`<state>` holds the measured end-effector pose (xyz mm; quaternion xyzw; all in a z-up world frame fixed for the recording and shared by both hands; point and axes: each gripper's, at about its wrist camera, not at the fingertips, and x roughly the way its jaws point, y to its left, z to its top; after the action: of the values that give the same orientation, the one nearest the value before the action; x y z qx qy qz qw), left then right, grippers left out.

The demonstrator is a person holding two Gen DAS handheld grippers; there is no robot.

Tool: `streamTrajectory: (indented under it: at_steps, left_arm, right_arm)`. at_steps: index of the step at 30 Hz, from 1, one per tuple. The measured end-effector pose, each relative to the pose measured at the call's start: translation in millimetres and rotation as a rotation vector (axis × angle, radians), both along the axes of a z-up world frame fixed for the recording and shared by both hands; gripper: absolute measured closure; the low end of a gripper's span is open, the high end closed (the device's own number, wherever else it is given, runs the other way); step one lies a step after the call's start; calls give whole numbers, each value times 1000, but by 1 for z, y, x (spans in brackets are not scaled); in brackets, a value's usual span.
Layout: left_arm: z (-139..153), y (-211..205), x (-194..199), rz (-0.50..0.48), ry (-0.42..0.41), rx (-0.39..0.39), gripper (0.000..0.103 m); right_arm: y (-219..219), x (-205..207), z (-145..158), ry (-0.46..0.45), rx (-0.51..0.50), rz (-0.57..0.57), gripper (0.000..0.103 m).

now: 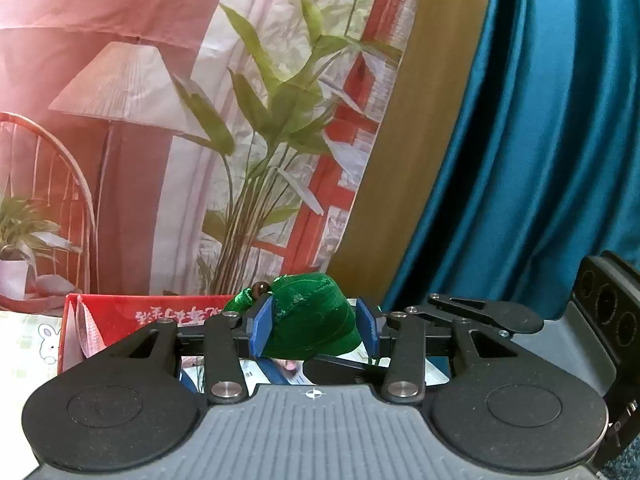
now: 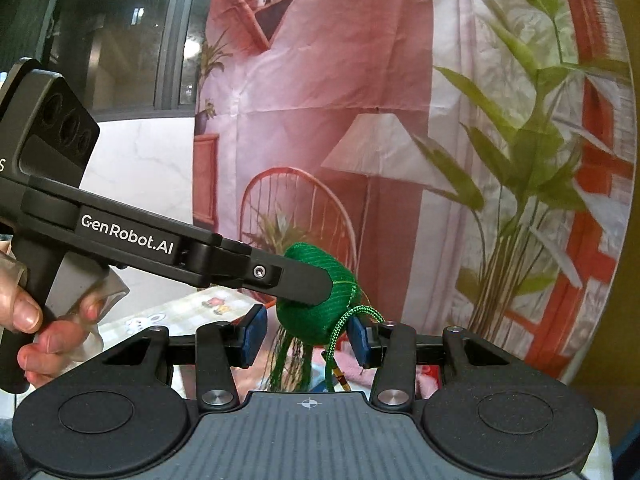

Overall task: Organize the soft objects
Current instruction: 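Lift the green pouch with both tools and carry it over the box, then lower the green pouch into the red box and open both tools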

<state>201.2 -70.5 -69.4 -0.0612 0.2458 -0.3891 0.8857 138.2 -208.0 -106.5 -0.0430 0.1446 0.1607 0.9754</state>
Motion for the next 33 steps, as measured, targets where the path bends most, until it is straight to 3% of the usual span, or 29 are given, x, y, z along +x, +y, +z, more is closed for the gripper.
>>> streamTrajectory:
  at_steps: [8, 24, 33]
  left_arm:
    - [-19, -11, 37, -1, 90, 0, 57]
    - [-86, -35, 60, -51, 288, 71, 56]
    - [-97, -42, 60, -47, 302, 112, 56]
  right_arm:
    - [-13, 35, -6, 41, 8, -11, 62]
    - [-38, 59, -71, 248, 74, -77, 62]
    - [-44, 60, -92, 327, 93, -120, 60]
